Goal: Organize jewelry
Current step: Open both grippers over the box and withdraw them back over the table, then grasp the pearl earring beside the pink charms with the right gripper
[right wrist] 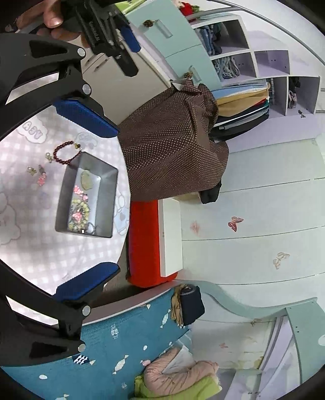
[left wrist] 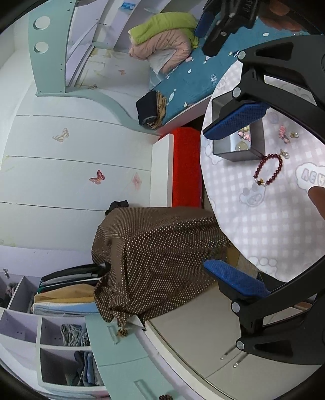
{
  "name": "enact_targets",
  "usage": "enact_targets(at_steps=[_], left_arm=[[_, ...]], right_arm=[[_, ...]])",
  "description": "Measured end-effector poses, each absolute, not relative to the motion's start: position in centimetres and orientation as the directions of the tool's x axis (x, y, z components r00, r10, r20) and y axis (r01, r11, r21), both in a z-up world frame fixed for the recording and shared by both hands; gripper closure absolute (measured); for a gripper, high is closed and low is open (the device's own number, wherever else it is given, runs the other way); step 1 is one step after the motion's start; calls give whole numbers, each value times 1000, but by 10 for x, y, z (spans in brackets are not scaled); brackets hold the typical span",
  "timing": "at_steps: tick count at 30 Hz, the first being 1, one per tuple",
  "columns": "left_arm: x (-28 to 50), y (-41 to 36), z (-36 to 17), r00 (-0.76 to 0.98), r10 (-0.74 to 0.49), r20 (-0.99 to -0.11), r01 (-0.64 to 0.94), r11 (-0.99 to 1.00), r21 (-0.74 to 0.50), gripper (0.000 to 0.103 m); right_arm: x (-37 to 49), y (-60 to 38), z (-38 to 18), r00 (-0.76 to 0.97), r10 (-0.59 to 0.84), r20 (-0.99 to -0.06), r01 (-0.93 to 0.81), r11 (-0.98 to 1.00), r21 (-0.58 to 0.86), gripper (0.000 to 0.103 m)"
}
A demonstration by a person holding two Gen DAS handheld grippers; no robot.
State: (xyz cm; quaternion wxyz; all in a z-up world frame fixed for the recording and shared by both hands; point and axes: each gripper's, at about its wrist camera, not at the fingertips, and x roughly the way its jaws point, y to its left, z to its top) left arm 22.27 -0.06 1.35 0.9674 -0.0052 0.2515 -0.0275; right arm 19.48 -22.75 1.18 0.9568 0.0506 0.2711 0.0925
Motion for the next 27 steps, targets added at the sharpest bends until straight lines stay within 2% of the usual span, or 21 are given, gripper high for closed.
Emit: enact_targets(at_steps=[10, 24, 27], left_arm=[[194, 2, -10, 862, -41, -505, 42, 999, -9, 6], [183, 5, -77, 778, -33, -627, 43, 999, 1, 6], [185, 6, -89, 760, -31, -650, 44, 999, 3, 6]], right_arm=[[175, -209, -26, 789, 187, -585, -163, 982, 95, 7], [179, -184, -105, 623, 197, -757, -212, 974, 79, 7], [184, -175, -115, 595, 209, -776, -228, 970, 86, 11]])
